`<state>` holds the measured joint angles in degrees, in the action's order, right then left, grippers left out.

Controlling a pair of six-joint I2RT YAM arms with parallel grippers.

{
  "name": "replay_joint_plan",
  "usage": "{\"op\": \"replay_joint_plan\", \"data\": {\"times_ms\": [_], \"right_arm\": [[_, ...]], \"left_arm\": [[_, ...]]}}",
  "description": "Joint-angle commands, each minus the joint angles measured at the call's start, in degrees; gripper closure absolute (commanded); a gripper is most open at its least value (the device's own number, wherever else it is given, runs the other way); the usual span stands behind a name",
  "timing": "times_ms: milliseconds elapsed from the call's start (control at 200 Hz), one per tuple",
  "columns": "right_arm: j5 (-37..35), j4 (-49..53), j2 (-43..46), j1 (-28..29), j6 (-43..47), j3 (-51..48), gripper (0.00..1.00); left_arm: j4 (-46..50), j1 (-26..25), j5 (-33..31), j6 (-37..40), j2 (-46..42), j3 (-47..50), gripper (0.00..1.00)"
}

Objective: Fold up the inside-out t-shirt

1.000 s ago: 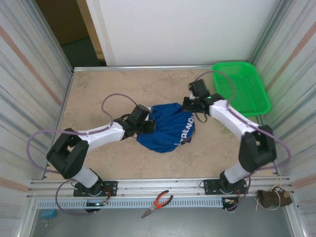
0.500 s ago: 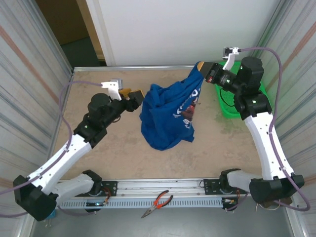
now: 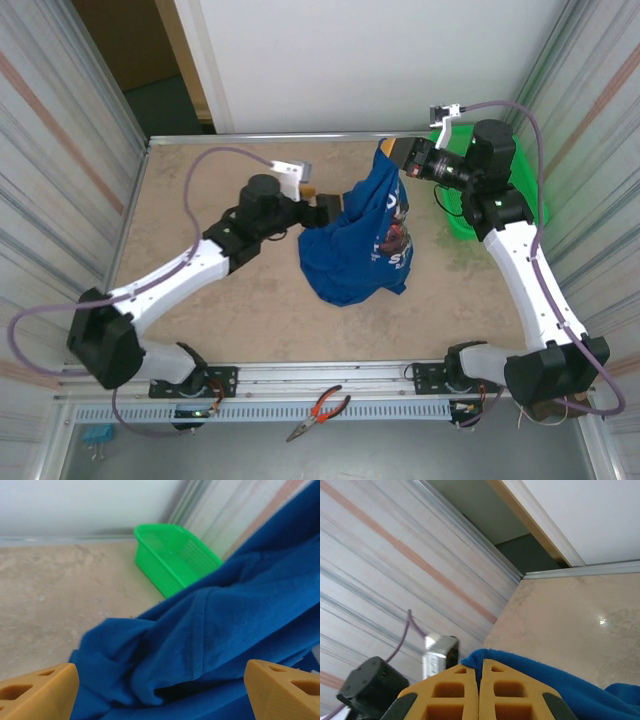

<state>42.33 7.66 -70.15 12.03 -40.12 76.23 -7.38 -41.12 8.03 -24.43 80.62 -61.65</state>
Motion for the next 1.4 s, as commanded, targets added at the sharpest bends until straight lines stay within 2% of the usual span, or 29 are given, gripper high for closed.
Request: {"op": "replay_joint_plan", "data": {"times_ms": [0, 105, 155, 215, 281, 321, 471, 616, 741, 867, 887, 927, 947, 972, 1007, 1062, 1182, 1292, 1393], "right_arm": [[1.9, -2.6, 0.8, 0.6, -1.1, 2.8, 1.0], [1.5, -2.1, 1.2, 0.7, -1.3, 3.4, 1.0], [1.2, -1.8, 1.2, 0.6, -1.2, 3.9, 1.0], [1.0, -1.6, 1.2, 0.5, -1.2, 4.6, 1.0], [0.9, -1.6, 1.0, 0.1, -1.4, 5.3, 1.0], [0.8, -1.6, 0.9, -0.3, -1.6, 5.7, 1.0], [-1.1, -1.0, 1.4, -3.0, -2.7, 6.8, 1.0], [-5.7, 1.5, 1.9, -3.9, -2.0, 4.3, 1.0], [-9.8, 2.5, 3.5, -3.1, -1.9, -2.6, 1.0], [-14.7, 8.0, 5.9, -1.7, 1.6, -7.0, 1.0], [-15.6, 9.9, 6.3, -1.3, 2.7, -7.0, 0.92], [-18.0, 12.7, 7.6, -0.3, 5.1, -7.1, 0.61], [-19.3, 13.8, 8.4, 0.4, 6.0, -7.1, 0.49], [-20.6, 15.1, 9.5, 1.3, 7.0, -7.1, 0.4], [-23.2, 16.7, 10.9, 3.0, 8.5, -7.0, 0.31], [-26.9, 18.4, 13.1, 6.0, 10.7, -6.8, 0.25], [-33.8, 20.9, 15.2, 15.7, 13.6, -5.8, 0.22], [-38.4, 19.0, 13.8, 25.0, 13.8, -6.4, 0.21], [-41.5, 16.8, 9.3, 30.1, 13.9, -6.3, 0.2]], "left_arm": [[-2.5, -0.9, 0.3, 2.5, 4.0, -3.3, 0.12], [-4.2, -0.7, 0.3, 2.9, 7.7, -4.3, 0.13], [-6.2, -0.3, 2.5, 2.5, 8.8, -4.0, 0.18], [-8.5, 0.3, 5.8, 1.3, 9.9, -4.1, 0.4], [-10.1, 1.4, 8.8, 0.1, 10.5, -4.7, 0.81], [-10.1, 2.5, 10.3, -0.6, 10.2, -5.5, 1.0], [-5.5, 7.6, 15.0, -1.5, 4.9, -12.4, 1.0], [1.8, 12.4, 24.7, -2.7, 2.7, -25.0, 1.0], [7.4, 13.4, 32.3, -2.9, 3.2, -33.2, 1.0], [8.6, 13.4, 35.5, -3.7, 2.4, -33.2, 1.0], [8.9, 13.4, 35.5, -3.7, 2.2, -32.8, 1.0], [9.0, 13.4, 35.6, -4.0, 1.7, -31.7, 1.0], [8.9, 13.3, 35.7, -4.1, 1.4, -31.1, 1.0], [8.8, 13.1, 35.6, -4.3, 1.2, -30.1, 1.0], [9.0, 12.8, 35.2, -4.4, 1.0, -29.1, 1.0], [9.6, 12.0, 34.9, -4.5, 0.9, -27.8, 1.0], [12.2, 9.6, 32.1, -3.7, 1.5, -26.9, 1.0], [14.3, 7.8, 29.5, -3.2, 2.7, -27.5, 1.0], [15.3, 6.7, 28.4, -3.2, 3.8, -28.2, 1.0]]}}
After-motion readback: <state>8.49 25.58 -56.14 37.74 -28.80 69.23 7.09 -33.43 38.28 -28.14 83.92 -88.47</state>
